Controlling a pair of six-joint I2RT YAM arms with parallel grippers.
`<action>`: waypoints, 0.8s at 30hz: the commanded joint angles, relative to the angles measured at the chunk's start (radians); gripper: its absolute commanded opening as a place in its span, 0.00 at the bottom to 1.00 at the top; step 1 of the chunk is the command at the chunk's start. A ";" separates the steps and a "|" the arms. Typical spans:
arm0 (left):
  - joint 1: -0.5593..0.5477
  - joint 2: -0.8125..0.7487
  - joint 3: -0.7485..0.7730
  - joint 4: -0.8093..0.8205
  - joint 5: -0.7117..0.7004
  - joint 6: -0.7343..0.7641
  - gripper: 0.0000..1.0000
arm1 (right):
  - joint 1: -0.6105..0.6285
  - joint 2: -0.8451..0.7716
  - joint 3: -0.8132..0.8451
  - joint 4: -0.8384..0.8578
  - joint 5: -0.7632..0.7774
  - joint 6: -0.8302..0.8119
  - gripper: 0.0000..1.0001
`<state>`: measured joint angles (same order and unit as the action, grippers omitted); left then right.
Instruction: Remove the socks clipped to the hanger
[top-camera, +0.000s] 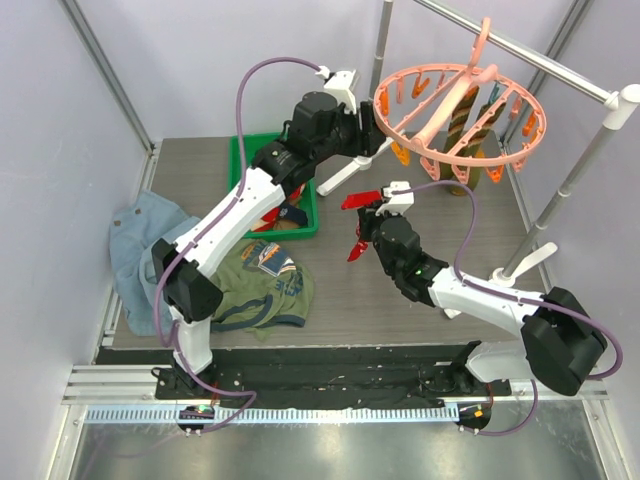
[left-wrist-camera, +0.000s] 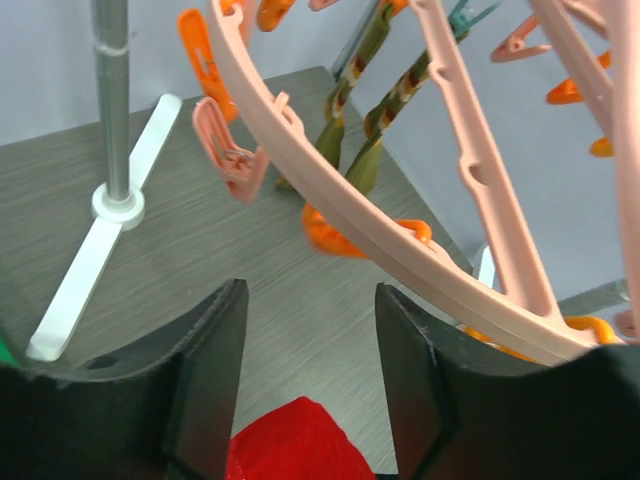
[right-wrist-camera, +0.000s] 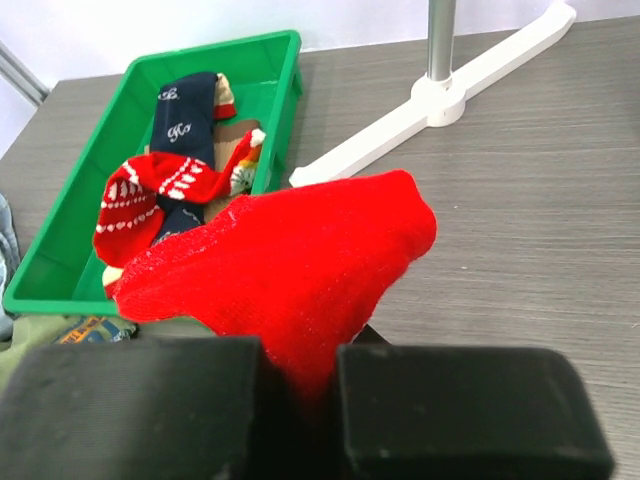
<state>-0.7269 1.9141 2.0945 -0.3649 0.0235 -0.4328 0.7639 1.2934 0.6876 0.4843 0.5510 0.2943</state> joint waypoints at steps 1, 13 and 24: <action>0.011 -0.108 -0.030 -0.006 -0.066 0.016 0.60 | 0.005 -0.022 0.061 -0.004 -0.052 0.003 0.01; 0.145 -0.496 -0.339 -0.181 -0.262 0.106 1.00 | 0.005 0.228 0.383 -0.137 -0.192 -0.003 0.01; 0.164 -0.819 -0.795 -0.137 -0.425 0.252 1.00 | 0.005 0.731 0.959 -0.246 -0.240 -0.058 0.03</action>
<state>-0.5625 1.1664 1.4117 -0.5304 -0.3050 -0.2504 0.7639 1.8820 1.4544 0.2760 0.3344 0.2634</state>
